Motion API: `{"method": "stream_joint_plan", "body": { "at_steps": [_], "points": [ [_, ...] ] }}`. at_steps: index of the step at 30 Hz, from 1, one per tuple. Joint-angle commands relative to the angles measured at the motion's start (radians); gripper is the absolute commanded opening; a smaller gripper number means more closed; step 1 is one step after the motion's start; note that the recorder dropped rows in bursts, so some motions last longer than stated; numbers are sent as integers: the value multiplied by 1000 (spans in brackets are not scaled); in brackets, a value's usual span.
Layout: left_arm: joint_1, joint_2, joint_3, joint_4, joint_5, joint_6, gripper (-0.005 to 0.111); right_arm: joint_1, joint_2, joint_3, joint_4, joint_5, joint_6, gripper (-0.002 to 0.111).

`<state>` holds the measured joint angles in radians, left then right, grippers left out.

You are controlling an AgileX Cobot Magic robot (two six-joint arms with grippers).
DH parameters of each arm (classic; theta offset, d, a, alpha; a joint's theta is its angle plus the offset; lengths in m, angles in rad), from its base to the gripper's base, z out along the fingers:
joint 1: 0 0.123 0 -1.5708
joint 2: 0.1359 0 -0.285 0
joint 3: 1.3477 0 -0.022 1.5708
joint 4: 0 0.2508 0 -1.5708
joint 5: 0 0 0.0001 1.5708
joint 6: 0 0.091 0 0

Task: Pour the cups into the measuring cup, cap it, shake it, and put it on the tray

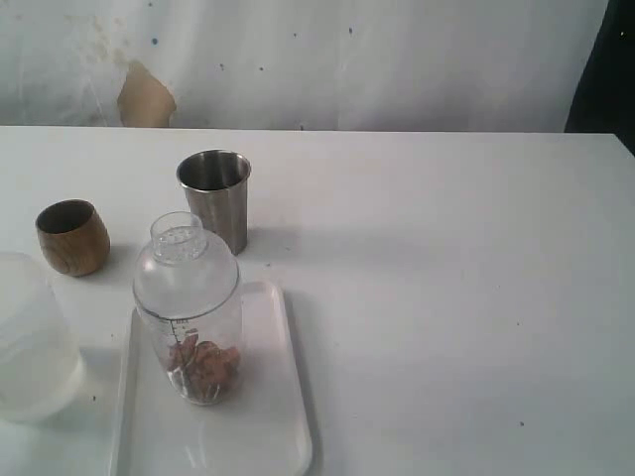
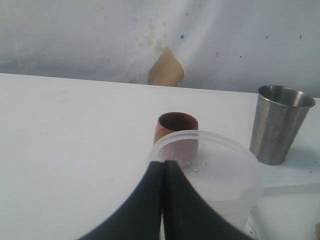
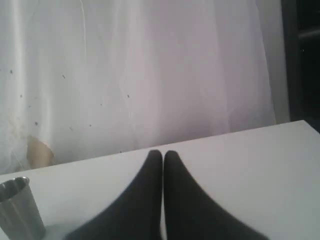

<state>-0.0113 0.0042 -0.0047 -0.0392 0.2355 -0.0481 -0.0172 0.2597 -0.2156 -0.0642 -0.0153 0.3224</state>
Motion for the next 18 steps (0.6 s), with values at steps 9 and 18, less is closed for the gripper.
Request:
{"method": "stream_joint_plan", "body": {
  "at_steps": [9,18],
  "points": [
    [-4,-4,5,8,-1,1,0,-3,-123,8,-3,22,-13,0],
    [-4,-4,5,8,-1,1,0,-3,-123,8,-3,22,-13,0]
  ]
}}
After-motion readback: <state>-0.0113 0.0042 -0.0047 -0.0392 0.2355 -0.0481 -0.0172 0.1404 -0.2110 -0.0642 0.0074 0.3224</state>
